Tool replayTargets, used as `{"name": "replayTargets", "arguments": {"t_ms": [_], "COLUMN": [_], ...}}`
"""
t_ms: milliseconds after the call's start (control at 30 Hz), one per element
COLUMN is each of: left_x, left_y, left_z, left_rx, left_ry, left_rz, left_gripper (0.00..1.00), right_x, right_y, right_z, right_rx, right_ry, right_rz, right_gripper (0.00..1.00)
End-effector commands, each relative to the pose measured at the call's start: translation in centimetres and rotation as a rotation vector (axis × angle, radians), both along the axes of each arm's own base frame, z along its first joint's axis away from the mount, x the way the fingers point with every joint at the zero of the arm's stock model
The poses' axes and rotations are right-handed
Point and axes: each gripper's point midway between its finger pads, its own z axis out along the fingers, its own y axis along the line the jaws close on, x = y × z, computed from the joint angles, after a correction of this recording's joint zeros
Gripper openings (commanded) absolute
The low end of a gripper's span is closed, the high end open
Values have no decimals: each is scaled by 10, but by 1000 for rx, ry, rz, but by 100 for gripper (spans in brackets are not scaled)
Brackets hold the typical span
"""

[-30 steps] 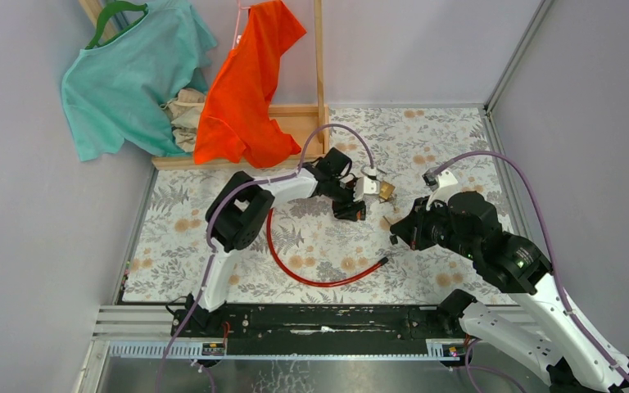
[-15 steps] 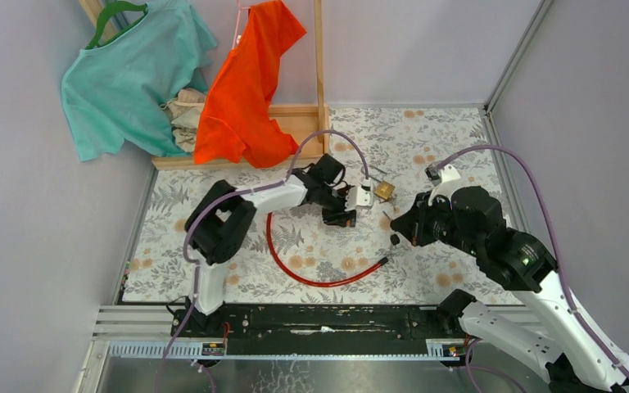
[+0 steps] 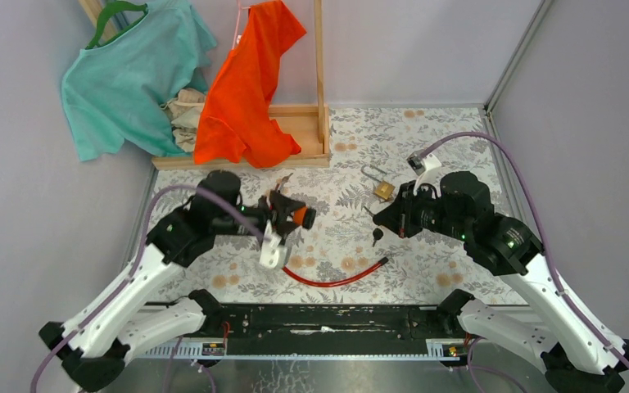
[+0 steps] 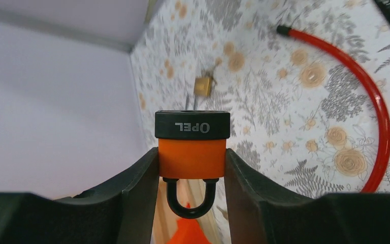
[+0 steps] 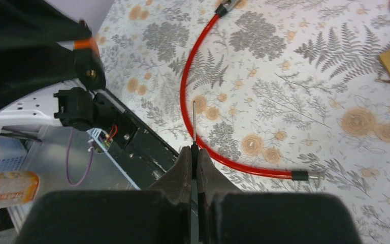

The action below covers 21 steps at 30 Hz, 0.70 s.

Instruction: Unlock with the key

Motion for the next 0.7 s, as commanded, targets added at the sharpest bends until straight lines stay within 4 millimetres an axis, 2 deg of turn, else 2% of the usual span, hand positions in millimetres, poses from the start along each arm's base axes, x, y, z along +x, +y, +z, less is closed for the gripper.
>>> {"name": "replayTargets", "arguments": {"t_ms": [0, 133, 200, 300, 400, 533, 667], "left_x": [-32, -51, -53, -54, -49, -39, -14], "left_y": [-14, -18, -19, -19, -19, -20, -19], "left_z": [26, 52, 57, 52, 46, 49, 51], "left_rx": [-133, -197, -211, -212, -207, -222, -224], "left_ry": [-286, -302, -282, -278, -294, -301, -283], "left_rz": [-221, -280, -281, -275, -255, -210, -78], "left_gripper": [0, 0, 0, 0, 0, 0, 0], "right_x": [-11, -13, -13, -19, -23, -23, -23], "right_y": [19, 21, 24, 31, 37, 47, 53], "right_z": [36, 30, 27, 31, 34, 31, 38], "right_rx": [101, 87, 88, 119, 145, 147, 147], "right_ry": [-86, -80, -71, -72, -68, -23, -50], "right_rz": [144, 173, 188, 239, 281, 328, 371], "right_gripper": [0, 0, 0, 0, 0, 0, 0]}}
